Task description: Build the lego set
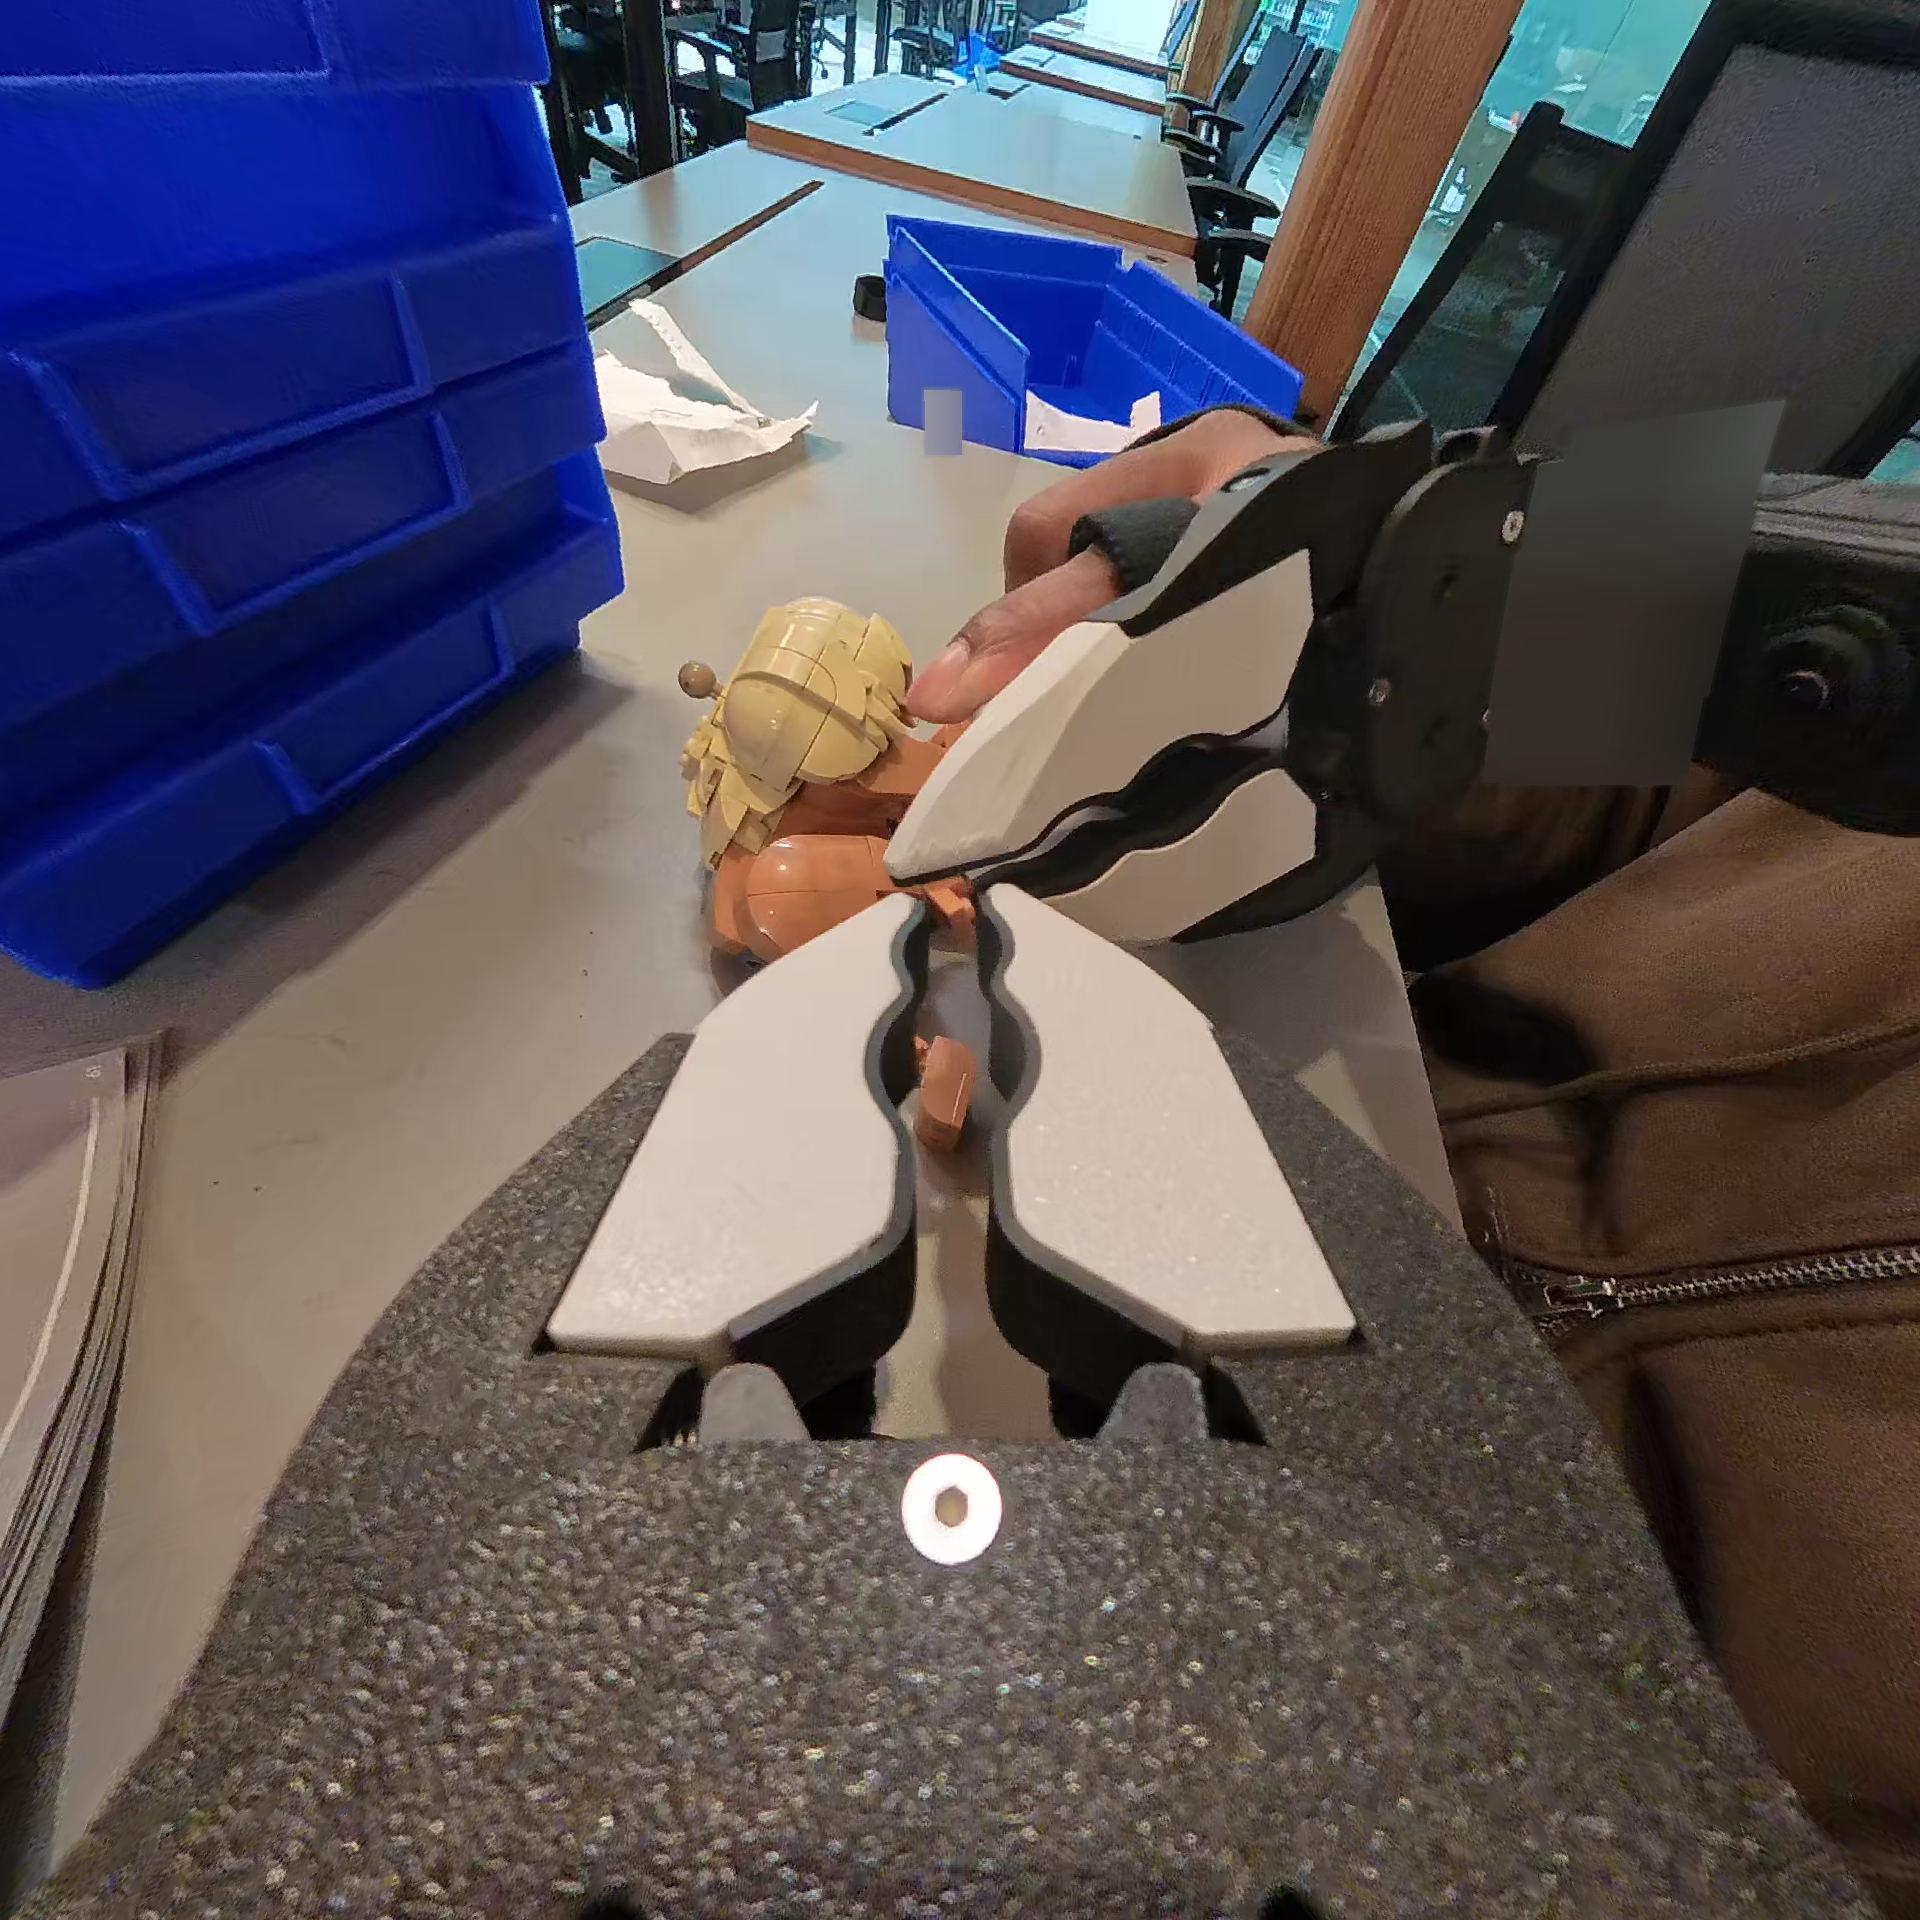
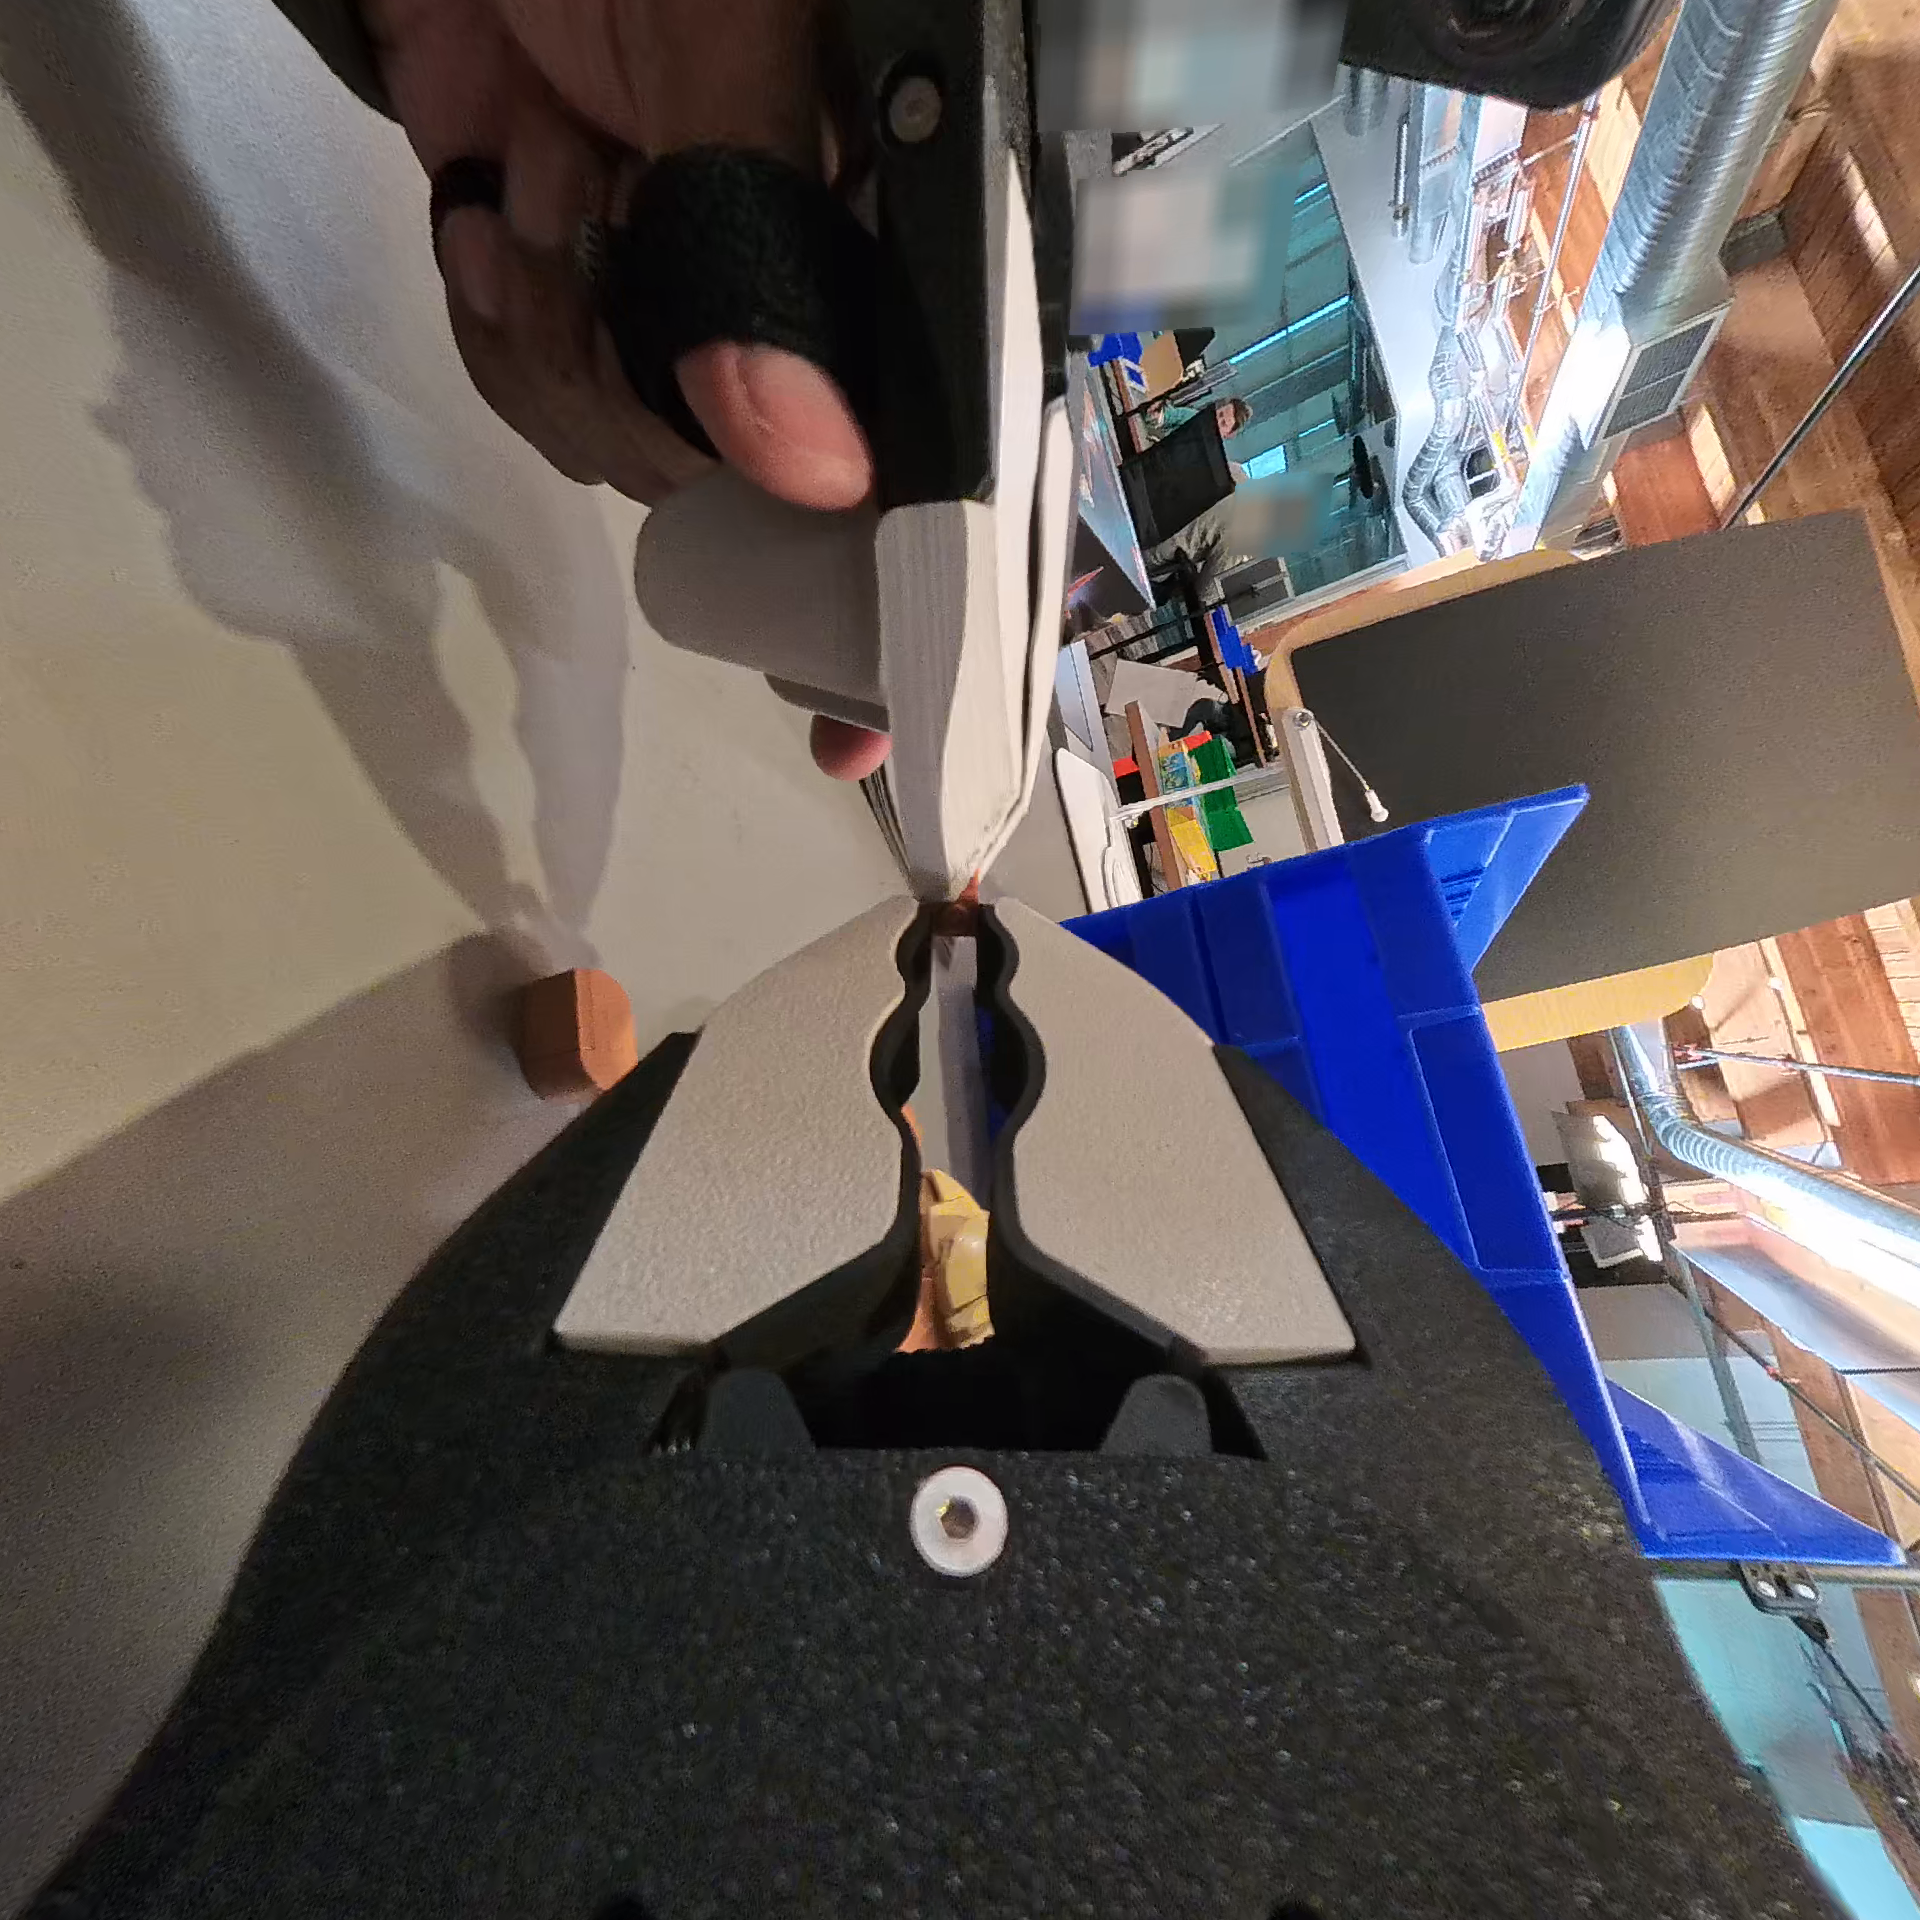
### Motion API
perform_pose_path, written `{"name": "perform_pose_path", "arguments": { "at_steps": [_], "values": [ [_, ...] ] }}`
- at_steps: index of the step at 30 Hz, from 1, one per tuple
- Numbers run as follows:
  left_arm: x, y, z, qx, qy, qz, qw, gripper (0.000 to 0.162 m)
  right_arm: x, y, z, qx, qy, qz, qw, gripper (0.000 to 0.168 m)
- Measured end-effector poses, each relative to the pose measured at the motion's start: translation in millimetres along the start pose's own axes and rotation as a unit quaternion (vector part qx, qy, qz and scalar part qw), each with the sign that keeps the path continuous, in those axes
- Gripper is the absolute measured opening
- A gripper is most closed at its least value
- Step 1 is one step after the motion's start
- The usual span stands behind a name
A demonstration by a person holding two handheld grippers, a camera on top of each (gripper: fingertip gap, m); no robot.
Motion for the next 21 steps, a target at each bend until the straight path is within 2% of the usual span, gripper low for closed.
{"name": "perform_pose_path", "arguments": {
  "at_steps": [7, 15, 21],
  "values": [
    [1.1, 1.9, 2.8, 0.004, -0.004, -0.027, 1.0, 0.006, 1.2, 3.7, 2.1, 0.012, -0.006, 0.005, 1.0, 0.008],
    [15.7, -2.5, 9.1, -0.02, -0.024, -0.181, 0.983, 0.006, -6.8, 15.7, 11.4, 0.065, 0.044, -0.019, 0.997, 0.008],
    [19.4, -8.5, 9.7, -0.047, -0.014, -0.257, 0.965, 0.006, -13.6, 16.4, 13.0, 0.072, 0.071, -0.021, 0.995, 0.008]
  ]
}}
Point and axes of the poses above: each gripper's, where its closed fingertips meet, z back along the fingers, y out of its top, x = y × z across the jaws, the point moved 1 cm from there along z, back along the fingers, and after that the axes turned 1 degree about -z, right-handed, at the moved point
